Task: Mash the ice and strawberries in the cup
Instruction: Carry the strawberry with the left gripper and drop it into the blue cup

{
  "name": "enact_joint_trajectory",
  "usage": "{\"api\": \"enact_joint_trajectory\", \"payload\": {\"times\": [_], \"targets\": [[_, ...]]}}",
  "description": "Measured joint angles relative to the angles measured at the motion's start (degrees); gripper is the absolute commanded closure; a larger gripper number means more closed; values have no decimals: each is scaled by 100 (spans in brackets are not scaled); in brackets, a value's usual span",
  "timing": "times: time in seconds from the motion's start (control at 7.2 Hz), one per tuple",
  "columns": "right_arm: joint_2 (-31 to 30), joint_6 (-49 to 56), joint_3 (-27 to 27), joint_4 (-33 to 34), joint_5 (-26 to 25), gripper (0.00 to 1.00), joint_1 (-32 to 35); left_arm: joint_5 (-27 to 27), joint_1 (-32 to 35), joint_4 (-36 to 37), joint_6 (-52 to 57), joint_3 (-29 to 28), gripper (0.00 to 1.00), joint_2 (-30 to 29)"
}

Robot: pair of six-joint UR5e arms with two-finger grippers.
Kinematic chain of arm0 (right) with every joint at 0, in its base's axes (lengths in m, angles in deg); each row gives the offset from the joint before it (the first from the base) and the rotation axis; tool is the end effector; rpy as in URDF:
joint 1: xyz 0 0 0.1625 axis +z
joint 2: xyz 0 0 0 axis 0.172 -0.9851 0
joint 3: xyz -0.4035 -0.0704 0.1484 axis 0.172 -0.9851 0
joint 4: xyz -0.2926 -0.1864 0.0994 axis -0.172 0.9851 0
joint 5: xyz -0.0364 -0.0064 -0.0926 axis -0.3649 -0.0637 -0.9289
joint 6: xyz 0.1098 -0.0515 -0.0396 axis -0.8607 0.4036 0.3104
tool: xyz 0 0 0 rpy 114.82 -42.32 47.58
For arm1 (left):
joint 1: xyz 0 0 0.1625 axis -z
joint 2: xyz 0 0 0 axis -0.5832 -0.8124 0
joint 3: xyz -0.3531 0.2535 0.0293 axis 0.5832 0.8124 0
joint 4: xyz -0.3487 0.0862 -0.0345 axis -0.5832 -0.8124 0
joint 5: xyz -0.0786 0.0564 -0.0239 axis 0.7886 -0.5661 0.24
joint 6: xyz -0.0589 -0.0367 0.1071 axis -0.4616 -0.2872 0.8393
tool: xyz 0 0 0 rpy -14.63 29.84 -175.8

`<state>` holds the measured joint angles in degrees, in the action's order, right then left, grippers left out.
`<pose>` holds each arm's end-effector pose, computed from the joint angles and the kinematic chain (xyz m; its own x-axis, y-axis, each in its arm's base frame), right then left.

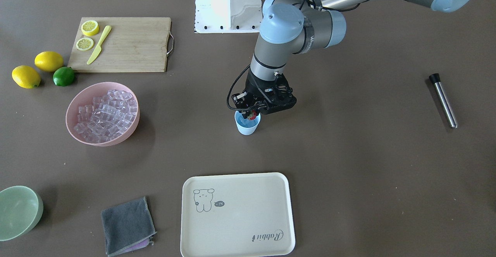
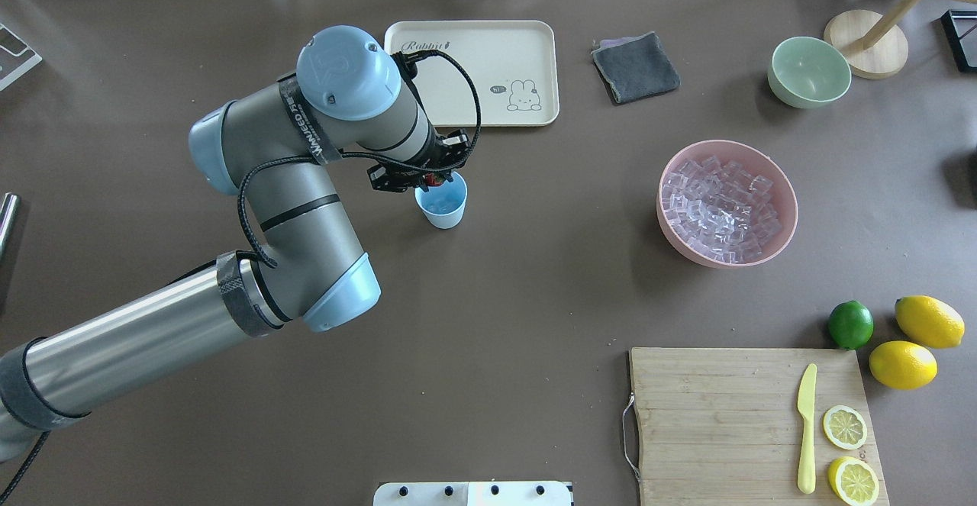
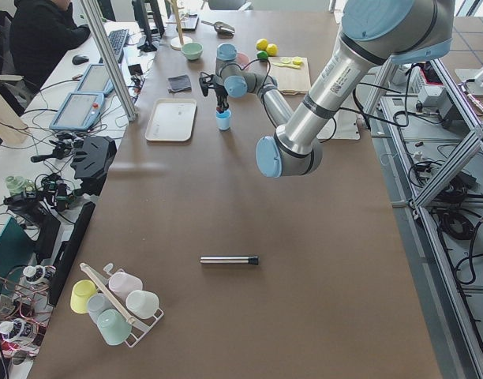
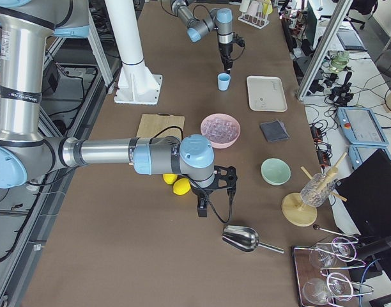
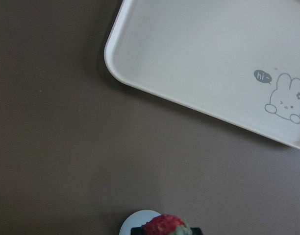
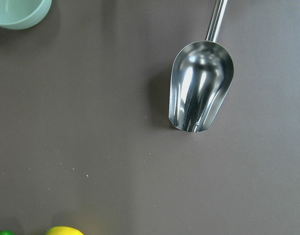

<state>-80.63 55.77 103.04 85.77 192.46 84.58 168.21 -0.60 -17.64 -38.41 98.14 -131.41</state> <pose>0.0704 -0.3568 0.6411 0.7008 0.0217 0.7131 -0.0974 0.9931 0.0655 0.5266 -0.4834 0.2302 0.4984 -0.3171 -0.8068 0.3245 0.9313 -0.1656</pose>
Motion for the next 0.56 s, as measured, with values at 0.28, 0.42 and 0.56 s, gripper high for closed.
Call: {"api": "enact_joint_trajectory", "payload": {"times": [0.28,0.42,0.56], "targets": [[0,4,3,0,0,0,0,-147,-143,82,-17,90,2,36],[-2,8,3,0,0,0,0,-162,-160,89,-12,165,2,80],[-6,12,3,0,0,0,0,-156,-157,95,8,332,2,209]]}}
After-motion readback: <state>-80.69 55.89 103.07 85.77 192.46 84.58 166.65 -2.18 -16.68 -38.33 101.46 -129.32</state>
